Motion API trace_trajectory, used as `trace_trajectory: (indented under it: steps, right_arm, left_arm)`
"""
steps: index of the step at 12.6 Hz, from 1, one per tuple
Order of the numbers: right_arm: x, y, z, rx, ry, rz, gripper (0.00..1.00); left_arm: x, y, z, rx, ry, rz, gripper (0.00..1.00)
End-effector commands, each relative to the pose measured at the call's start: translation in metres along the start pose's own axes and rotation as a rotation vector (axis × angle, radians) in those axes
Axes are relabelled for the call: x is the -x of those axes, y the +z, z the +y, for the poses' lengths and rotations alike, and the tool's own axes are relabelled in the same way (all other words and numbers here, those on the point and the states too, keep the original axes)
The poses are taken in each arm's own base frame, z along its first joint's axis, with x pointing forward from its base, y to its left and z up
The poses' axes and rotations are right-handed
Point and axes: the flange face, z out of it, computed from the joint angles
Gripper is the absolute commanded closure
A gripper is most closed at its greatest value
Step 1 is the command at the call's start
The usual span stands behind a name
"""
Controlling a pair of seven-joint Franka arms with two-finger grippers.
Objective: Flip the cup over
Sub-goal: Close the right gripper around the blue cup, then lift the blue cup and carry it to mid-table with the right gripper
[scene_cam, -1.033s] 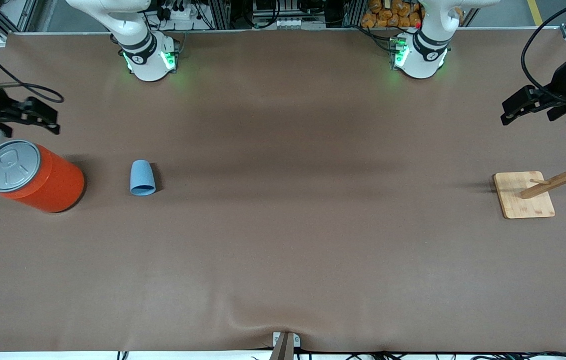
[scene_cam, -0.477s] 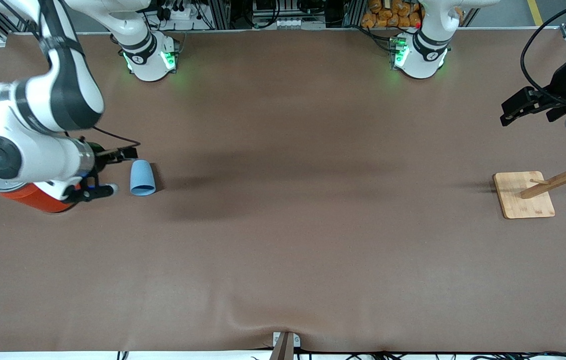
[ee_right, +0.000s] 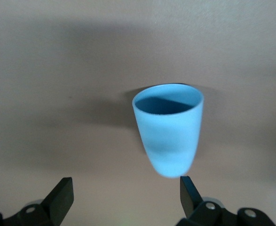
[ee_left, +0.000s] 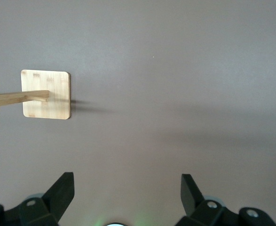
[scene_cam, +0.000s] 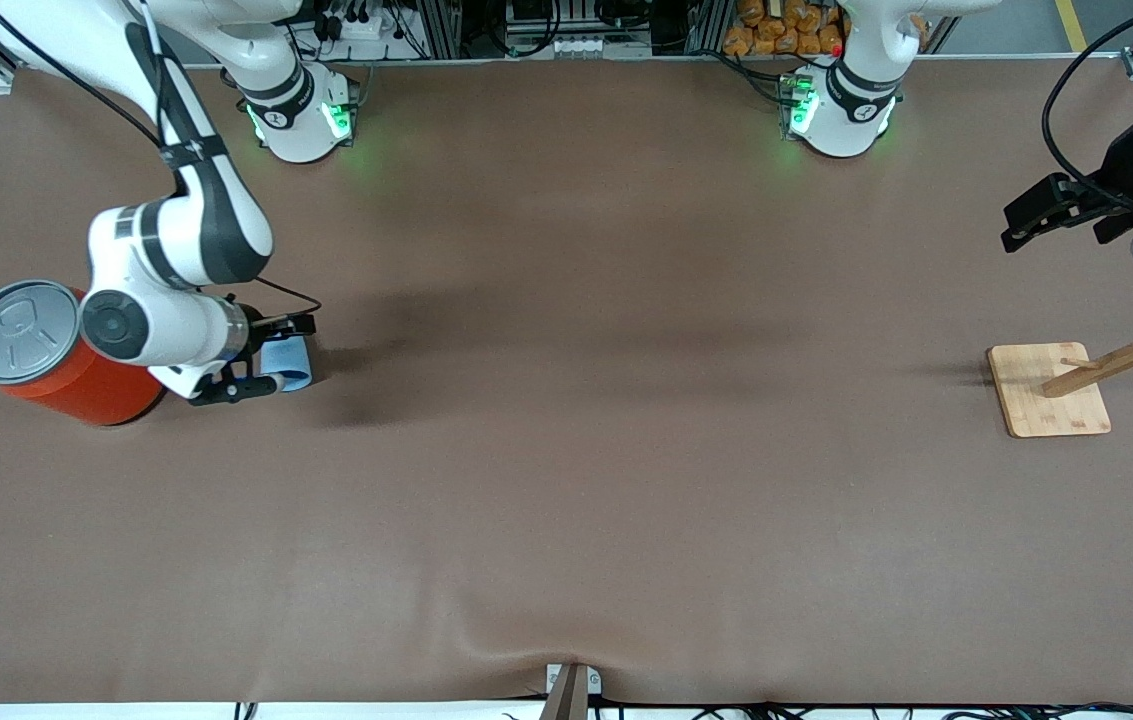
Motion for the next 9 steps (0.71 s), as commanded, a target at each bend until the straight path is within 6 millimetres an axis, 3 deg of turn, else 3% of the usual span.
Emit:
trace_trajectory:
  steps: [1,6,9]
  right_arm:
    - [0.016,0.011,0.004,0.007,-0.04,0.059,0.0]
    - [0.005,0.019,0.022,0.135,-0.113,0.122,0.0]
    - [-0.002,0.037,0.03,0.129,-0.107,0.128,0.0]
  left_arm:
    - [0.001,-0.003,-0.001,0.0,0.012,-0.008,0.0]
    - [-0.002,0.003,0.001,-0.002,0.016,-0.02,0.0]
    - [-0.004,0.006,0.003,-0.002,0.018,-0.025,0.0]
